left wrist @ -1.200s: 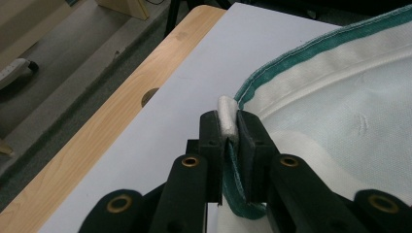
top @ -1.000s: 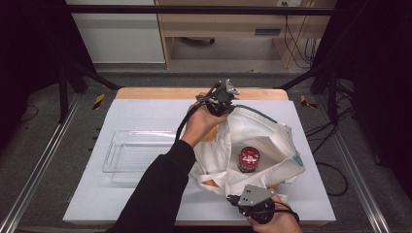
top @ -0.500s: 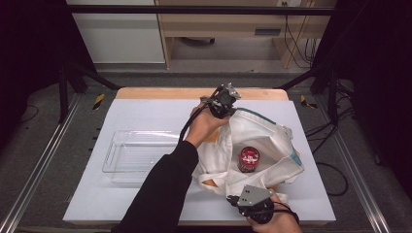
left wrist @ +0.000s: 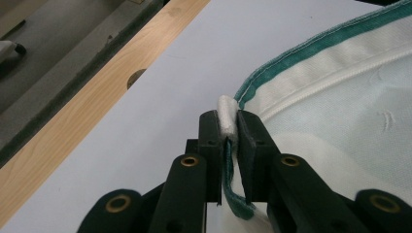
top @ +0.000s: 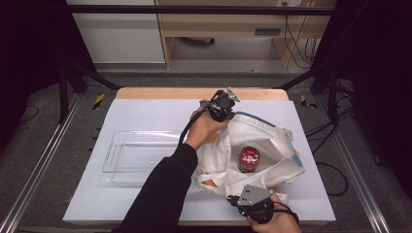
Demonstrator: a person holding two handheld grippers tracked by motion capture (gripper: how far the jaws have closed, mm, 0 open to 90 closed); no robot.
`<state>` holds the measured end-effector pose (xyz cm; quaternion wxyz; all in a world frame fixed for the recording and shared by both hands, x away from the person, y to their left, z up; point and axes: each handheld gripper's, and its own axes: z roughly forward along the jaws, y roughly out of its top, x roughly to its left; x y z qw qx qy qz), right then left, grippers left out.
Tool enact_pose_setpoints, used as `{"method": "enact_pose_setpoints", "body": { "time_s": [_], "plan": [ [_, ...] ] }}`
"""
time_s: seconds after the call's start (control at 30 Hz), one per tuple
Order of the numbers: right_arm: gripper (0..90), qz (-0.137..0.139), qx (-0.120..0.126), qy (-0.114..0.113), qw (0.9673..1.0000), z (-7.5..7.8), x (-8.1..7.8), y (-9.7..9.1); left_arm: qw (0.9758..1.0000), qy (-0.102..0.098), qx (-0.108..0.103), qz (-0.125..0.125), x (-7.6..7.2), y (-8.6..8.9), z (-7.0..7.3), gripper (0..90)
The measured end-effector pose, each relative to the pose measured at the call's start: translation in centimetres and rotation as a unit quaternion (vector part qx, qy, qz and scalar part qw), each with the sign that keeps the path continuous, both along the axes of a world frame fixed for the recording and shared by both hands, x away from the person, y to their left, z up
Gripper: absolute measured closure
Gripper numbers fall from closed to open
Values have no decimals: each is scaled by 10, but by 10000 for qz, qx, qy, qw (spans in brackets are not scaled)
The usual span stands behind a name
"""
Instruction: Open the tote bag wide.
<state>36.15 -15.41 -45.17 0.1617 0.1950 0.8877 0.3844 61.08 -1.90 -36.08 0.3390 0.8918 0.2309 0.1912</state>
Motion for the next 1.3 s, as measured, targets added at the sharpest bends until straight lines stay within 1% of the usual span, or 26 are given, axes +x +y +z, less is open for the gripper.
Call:
{"method": "enact_pose_setpoints", "body": {
  "time_s": [0.17, 0.27, 0.33, 0.37, 0.4, 0.47, 0.5, 0.53, 0.57, 0.6, 0.67, 0.73, 0.77, 0.83, 0.9, 0.97, 1.03, 1.07, 1.1, 1.13, 1.17, 1.2, 1.3],
  "plan": [
    [857, -26, 20, -4, 10000, 1, 0, -1, 10000, -14, -21, -29, -5, 0, -1, 800],
    [798, -93, 19, -31, 10000, 2, 0, -1, 9999, -29, -88, -48, -9, 1, 0, 791],
    [737, -113, 0, -112, 9999, 3, -2, -1, 9999, -71, -107, -58, -12, 2, 3, 765],
    [698, -125, 14, -165, 9998, 5, -3, -1, 9999, -97, -77, -72, -13, 3, 4, 743],
    [650, -134, 25, -215, 9997, 6, -4, -1, 9998, -132, -102, -67, -15, 3, 5, 725],
    [574, -215, 70, -251, 9994, 11, -5, -3, 9997, -200, -136, -58, -18, 6, 8, 674],
    [542, -199, 85, -268, 9994, 14, -5, -4, 9997, -206, -145, -33, -20, 7, 10, 643],
    [480, -236, 113, -395, 9989, 18, -6, -6, 9996, -228, -153, -21, -22, 9, 12, 598],
    [480, -236, 113, -395, 9989, 18, -6, -6, 9996, -246, -167, -14, -24, 10, 14, 598],
    [451, -269, 134, -416, 9987, 20, -7, -6, 9994, -278, -222, -17, -25, 12, 16, 586],
    [408, -298, 194, -531, 9980, 25, -8, -8, 9989, -380, -291, -20, -31, 16, 22, 566],
    [355, -329, 266, -574, 9975, 30, -8, -10, 9987, -444, -266, -15, -36, 20, 26, 531],
    [342, -345, 293, -613, 9971, 32, -9, -10, 9985, -485, -262, -37, -39, 23, 28, 524],
    [328, -359, 308, -658, 9967, 37, -10, -11, 9977, -587, -326, -26, -48, 31, 33, 519],
    [307, -403, 331, -680, 9963, 43, -11, -13, 9970, -625, -459, -31, -55, 38, 37, 512],
    [294, -428, 335, -742, 9958, 51, -11, -16, 9960, -701, -557, -40, -65, 46, 42, 501],
    [291, -488, 413, -785, 9949, 60, -11, -21, 9956, -745, -561, -70, -73, 52, 44, 491],
    [292, -507, 473, -795, 9944, 66, -11, -24, 9953, -759, -599, -64, -78, 55, 44, 484],
    [291, -535, 532, -809, 9939, 71, -10, -27, 9952, -803, -544, -100, -84, 58, 44, 476],
    [291, -584, 550, -838, 9932, 78, -10, -30, 9953, -802, -534, -114, -89, 60, 43, 470],
    [293, -598, 547, -901, 9926, 83, -9, -32, 9951, -813, -547, -139, -94, 62, 43, 461],
    [296, -621, 555, -947, 9920, 89, -7, -34, 9948, -805, -610, -153, -98, 63, 42, 457],
    [295, -688, 502, -1029, 9910, 103, -2, -40, 9934, -884, -681, -247, -114, 68, 40, 444]
  ]
}}
